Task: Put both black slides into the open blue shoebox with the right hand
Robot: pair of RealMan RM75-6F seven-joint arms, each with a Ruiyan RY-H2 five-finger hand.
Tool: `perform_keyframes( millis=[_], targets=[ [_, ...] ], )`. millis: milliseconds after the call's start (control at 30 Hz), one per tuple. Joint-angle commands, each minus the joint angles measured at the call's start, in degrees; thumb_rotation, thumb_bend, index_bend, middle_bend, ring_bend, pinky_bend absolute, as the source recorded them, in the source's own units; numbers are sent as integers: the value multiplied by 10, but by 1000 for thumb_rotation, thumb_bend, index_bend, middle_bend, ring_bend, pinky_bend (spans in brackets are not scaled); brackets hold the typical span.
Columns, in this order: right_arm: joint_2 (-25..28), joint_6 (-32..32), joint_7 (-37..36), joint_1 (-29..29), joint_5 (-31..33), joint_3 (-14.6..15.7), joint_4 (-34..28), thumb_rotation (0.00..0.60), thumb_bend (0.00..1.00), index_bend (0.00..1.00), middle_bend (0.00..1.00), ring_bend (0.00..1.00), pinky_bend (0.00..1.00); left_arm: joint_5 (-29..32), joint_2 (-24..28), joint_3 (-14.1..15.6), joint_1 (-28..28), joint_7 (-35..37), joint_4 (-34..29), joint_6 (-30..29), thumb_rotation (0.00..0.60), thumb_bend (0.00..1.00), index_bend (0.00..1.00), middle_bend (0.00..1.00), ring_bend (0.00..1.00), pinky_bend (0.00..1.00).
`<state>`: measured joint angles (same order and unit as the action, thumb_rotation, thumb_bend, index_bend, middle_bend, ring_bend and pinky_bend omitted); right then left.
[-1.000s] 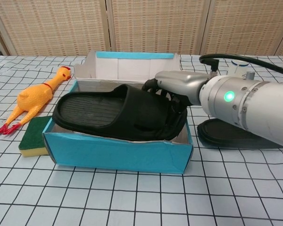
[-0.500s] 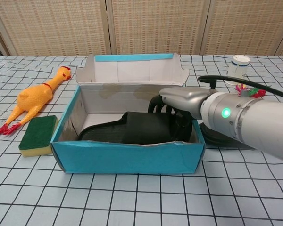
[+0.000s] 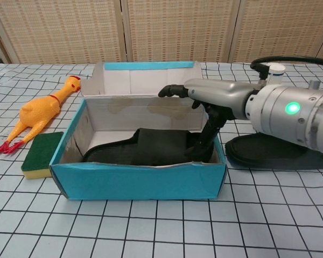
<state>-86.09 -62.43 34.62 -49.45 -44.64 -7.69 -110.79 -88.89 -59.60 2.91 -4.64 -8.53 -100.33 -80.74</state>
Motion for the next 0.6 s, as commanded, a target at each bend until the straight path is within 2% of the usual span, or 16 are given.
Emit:
perform_keyframes(
  millis=[33, 133, 300, 433, 600],
  targets=[
    [30, -2, -18, 15, -21, 7, -30, 600, 82, 0, 0, 0, 148, 1, 0, 0, 0, -1, 0, 0, 600, 484, 348, 356, 388, 550],
    [59, -15, -32, 31, -48, 14, -55, 600, 82, 0, 0, 0, 148, 1, 0, 0, 0, -1, -1, 1, 600, 483, 348, 356, 388, 551],
    [115, -51, -20, 66, -95, 48, -63, 600, 82, 0, 2, 0, 162, 1, 2, 0, 1, 2, -2, -2, 600, 484, 348, 356, 388, 551],
    [146, -57, -23, 89, -99, 70, -37, 600, 82, 0, 11, 0, 189, 2, 1, 0, 0, 1, -2, 0, 600, 484, 349, 357, 388, 551],
    [173, -30, -47, 104, -93, 83, 15, 600, 80, 0, 11, 0, 191, 7, 0, -1, -2, -5, -3, 6, 600, 483, 350, 358, 388, 550]
  ],
)
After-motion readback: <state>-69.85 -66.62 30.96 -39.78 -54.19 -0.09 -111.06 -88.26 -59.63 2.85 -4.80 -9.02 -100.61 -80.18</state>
